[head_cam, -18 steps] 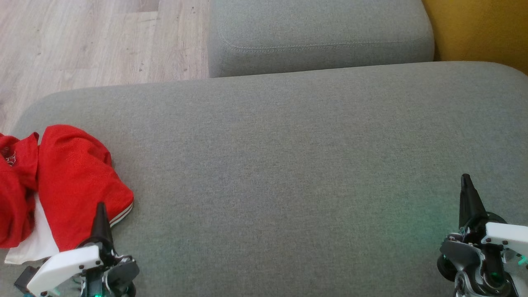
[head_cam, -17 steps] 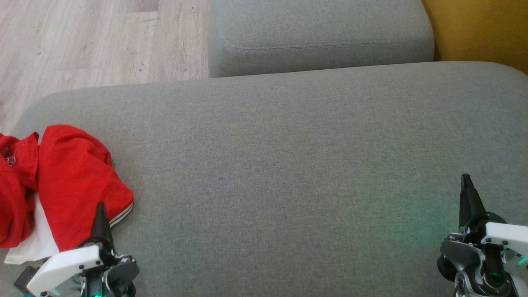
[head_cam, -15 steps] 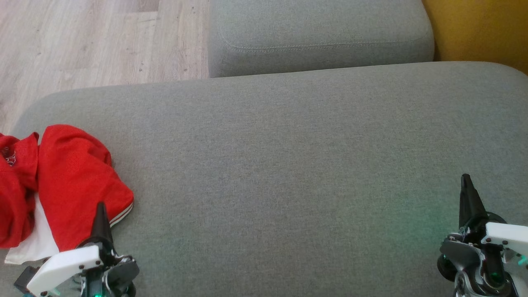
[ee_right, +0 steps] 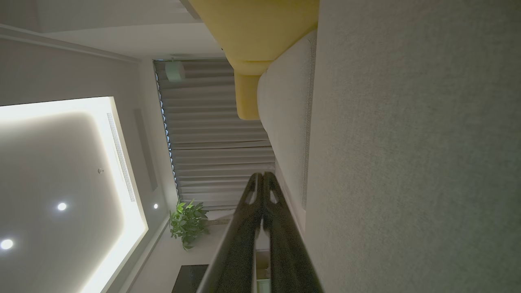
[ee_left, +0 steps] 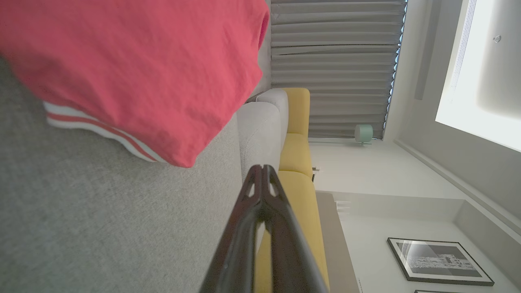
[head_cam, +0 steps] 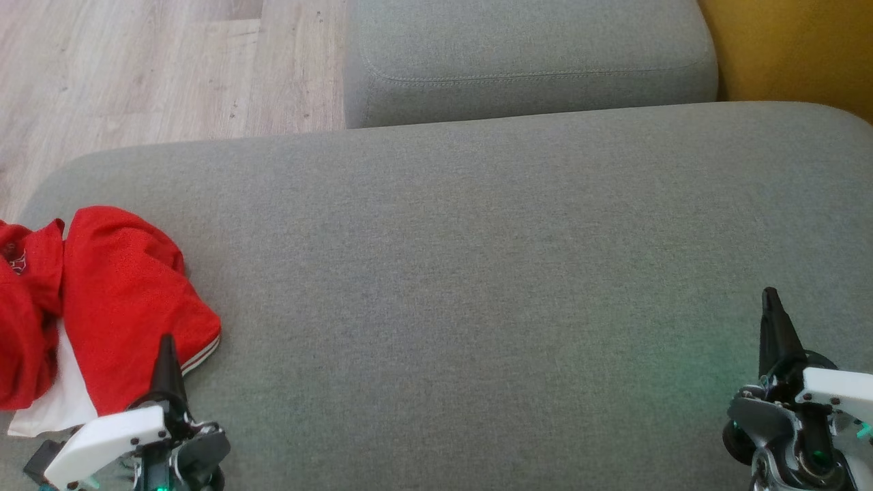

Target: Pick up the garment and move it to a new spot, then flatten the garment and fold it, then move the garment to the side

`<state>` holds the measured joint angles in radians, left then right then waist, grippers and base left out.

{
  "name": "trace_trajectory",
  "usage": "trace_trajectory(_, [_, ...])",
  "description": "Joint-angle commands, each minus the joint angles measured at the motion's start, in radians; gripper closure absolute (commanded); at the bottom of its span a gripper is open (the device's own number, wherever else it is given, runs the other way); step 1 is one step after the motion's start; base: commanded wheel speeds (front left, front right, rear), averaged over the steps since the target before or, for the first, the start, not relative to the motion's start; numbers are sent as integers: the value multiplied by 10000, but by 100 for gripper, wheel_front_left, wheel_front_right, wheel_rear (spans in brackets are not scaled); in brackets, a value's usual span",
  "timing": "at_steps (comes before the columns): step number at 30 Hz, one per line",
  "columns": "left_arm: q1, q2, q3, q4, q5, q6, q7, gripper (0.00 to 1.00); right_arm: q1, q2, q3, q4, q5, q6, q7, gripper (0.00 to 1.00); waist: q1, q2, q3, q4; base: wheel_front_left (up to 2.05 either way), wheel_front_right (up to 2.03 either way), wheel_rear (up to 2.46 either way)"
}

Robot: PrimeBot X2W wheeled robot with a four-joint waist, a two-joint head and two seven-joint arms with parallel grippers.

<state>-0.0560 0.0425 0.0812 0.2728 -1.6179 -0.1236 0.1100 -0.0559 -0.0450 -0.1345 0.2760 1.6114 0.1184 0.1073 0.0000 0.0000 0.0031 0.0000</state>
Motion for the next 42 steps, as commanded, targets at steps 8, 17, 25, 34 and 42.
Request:
trace_trajectory(8, [-519, 77, 324, -279, 91, -71, 31, 100, -520, -52, 209, -313, -26, 123, 58, 100, 0, 0, 0, 0, 0, 0, 0])
trace_trajectory(17, [-519, 77, 324, -279, 91, -71, 31, 100, -520, -52, 209, -313, -26, 123, 58, 100, 0, 0, 0, 0, 0, 0, 0])
trace_trajectory(25, [-519, 77, 324, -279, 91, -71, 31, 100, -520, -52, 209, -313, -26, 123, 58, 100, 0, 0, 0, 0, 0, 0, 0])
trace_trajectory(34, [-519, 77, 324, -279, 91, -71, 31, 100, -520, -52, 209, -313, -26, 123, 58, 100, 0, 0, 0, 0, 0, 0, 0])
trace_trajectory(42, [-519, 77, 324, -279, 91, -71, 31, 100, -520, -52, 209, -313, -26, 123, 58, 100, 0, 0, 0, 0, 0, 0, 0])
